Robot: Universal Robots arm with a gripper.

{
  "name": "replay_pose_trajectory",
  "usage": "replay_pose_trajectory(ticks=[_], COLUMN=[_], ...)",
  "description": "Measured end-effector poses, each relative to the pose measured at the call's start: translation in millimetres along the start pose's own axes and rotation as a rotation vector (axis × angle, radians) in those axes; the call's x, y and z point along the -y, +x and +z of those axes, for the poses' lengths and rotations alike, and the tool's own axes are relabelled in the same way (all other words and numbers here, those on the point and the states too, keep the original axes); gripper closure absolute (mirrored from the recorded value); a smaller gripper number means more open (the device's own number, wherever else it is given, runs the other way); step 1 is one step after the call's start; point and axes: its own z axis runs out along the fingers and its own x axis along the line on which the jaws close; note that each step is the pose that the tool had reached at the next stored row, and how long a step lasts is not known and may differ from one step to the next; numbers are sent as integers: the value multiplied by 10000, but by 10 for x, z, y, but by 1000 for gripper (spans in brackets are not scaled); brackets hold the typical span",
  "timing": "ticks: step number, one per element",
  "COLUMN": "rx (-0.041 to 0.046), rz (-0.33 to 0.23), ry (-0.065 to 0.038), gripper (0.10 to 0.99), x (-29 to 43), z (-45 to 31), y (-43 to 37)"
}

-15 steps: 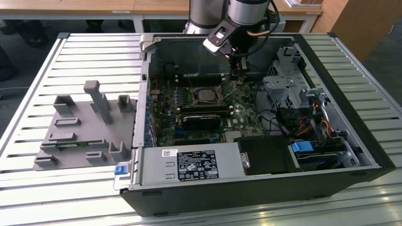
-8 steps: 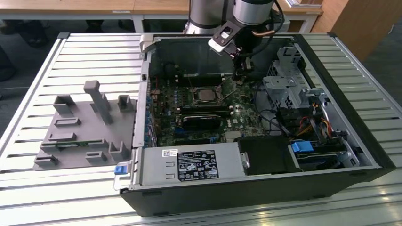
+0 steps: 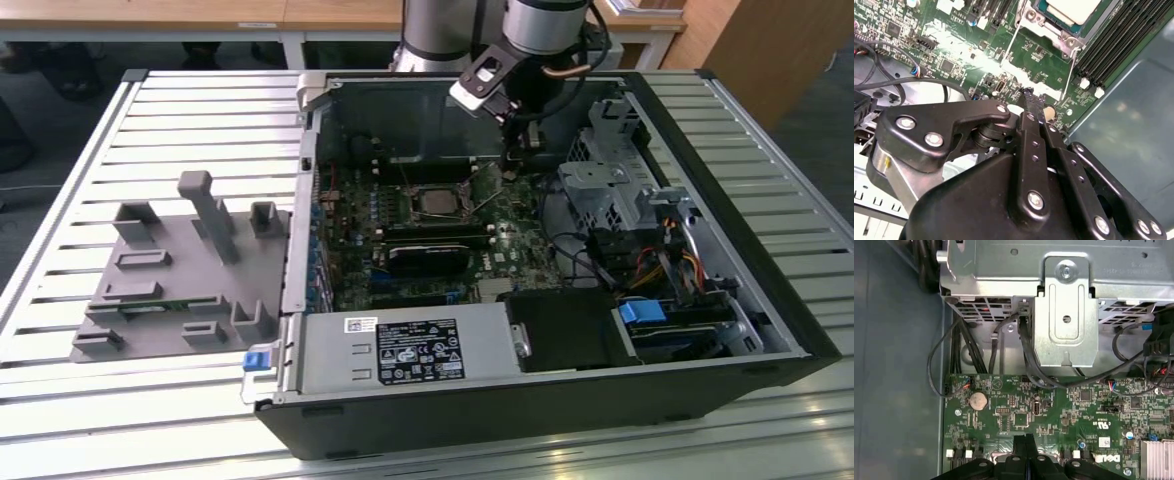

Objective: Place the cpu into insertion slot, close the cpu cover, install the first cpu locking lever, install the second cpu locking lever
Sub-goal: 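Close the cpu cover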

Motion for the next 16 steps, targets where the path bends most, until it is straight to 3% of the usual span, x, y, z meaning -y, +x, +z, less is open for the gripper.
replay_pose_trajectory(ticks=[16], rx=[0], rz=[1], ry=[44], gripper=[976], x=[-95], z=[82], y=[4])
